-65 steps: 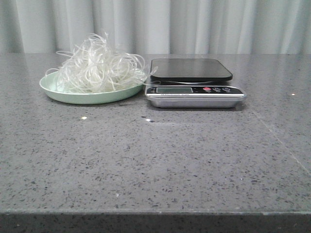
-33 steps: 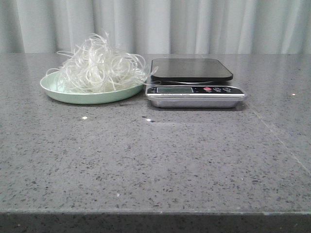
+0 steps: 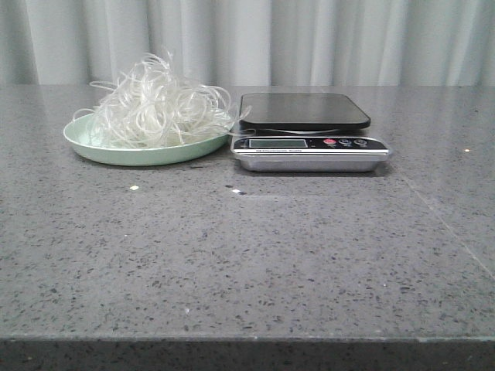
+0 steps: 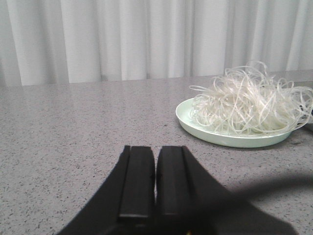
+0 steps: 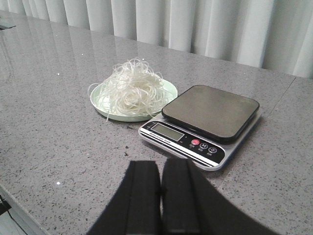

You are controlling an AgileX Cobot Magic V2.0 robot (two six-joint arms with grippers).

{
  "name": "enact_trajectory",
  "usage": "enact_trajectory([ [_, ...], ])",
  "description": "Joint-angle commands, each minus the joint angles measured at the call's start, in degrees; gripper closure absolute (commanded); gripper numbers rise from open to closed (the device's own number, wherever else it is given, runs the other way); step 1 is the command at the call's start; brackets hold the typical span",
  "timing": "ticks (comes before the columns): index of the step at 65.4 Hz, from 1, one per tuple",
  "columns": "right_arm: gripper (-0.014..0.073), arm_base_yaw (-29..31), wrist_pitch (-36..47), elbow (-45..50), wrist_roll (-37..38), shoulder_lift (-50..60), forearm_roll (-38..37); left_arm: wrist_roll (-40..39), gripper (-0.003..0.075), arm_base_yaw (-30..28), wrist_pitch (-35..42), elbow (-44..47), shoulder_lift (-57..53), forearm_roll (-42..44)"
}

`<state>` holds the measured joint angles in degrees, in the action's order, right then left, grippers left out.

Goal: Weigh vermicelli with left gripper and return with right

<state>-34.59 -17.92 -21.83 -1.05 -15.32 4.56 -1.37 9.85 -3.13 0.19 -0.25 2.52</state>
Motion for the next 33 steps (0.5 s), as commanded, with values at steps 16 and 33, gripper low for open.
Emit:
enact_trajectory([
  [16, 0.0413, 22.7, 5.4, -0.3, -0.4, -0.6, -1.0, -0.1, 0.0588, 0.5, 4.7, 0.4, -1.3, 0.0],
  [33, 0.0413, 32.4, 16.9, 11.9, -0.4, 5.3, -1.1, -0.1, 0.0588, 0.5, 4.7, 0.4, -1.3, 0.0],
])
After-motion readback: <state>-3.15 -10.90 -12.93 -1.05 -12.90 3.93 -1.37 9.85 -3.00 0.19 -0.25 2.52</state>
